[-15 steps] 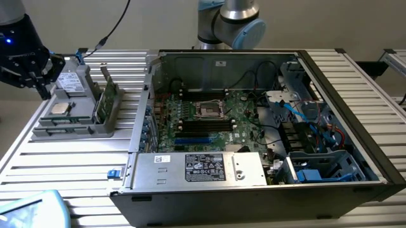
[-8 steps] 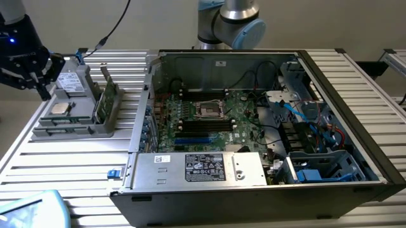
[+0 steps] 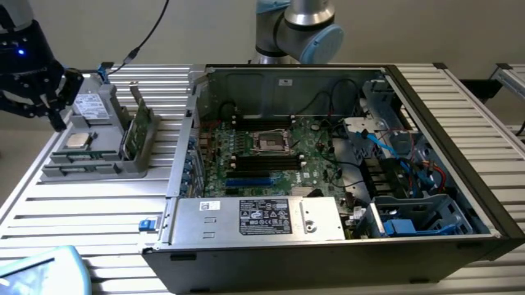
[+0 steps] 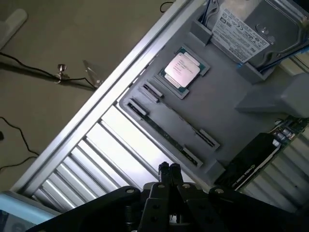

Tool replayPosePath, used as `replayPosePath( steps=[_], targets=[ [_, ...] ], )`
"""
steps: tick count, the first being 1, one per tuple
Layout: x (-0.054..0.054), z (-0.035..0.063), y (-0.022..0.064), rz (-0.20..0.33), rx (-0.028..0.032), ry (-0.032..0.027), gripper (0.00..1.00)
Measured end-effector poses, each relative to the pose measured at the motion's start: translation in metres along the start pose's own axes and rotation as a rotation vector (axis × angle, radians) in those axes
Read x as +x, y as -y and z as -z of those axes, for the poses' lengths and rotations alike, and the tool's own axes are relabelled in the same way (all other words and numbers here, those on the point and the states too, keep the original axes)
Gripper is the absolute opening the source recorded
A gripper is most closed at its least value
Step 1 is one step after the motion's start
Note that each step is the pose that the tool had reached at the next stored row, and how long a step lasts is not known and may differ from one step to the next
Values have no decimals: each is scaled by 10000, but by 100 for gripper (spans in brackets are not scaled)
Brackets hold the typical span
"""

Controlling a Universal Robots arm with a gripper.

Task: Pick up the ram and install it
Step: 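Pick up the ram and move it above insertion slot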

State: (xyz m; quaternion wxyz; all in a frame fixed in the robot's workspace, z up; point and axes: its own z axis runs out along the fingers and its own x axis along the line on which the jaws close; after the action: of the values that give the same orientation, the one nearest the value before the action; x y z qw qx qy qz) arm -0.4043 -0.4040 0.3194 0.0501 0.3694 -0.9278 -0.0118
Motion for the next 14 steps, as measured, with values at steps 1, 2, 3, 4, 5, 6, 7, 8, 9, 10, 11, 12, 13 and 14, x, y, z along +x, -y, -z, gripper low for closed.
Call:
replayPosePath(
  steps=[1,2,3,4,5,6,7,8,9,10,11,12,13,14],
  targets=[
    [0,-2,0,191,15,-9,11],
    [-1,-4,1,359,29,-15,11],
    [-1,-8,0,548,44,-22,11],
    [-1,-13,1,745,59,-33,11],
    [-1,-18,1,907,73,-42,11],
    [-2,-24,2,1087,88,-51,11],
    [-3,-31,2,1281,103,-62,11],
    [-3,-36,2,1461,115,-69,11],
    [-3,-41,3,1641,123,-73,11],
    [-4,-45,3,1826,126,-71,11],
    [-4,-50,3,2014,128,-67,11],
    [-4,-54,3,2193,132,-65,11],
    [-5,-57,3,2373,139,-67,11],
    [-5,-58,3,2554,146,-71,11]
  ],
)
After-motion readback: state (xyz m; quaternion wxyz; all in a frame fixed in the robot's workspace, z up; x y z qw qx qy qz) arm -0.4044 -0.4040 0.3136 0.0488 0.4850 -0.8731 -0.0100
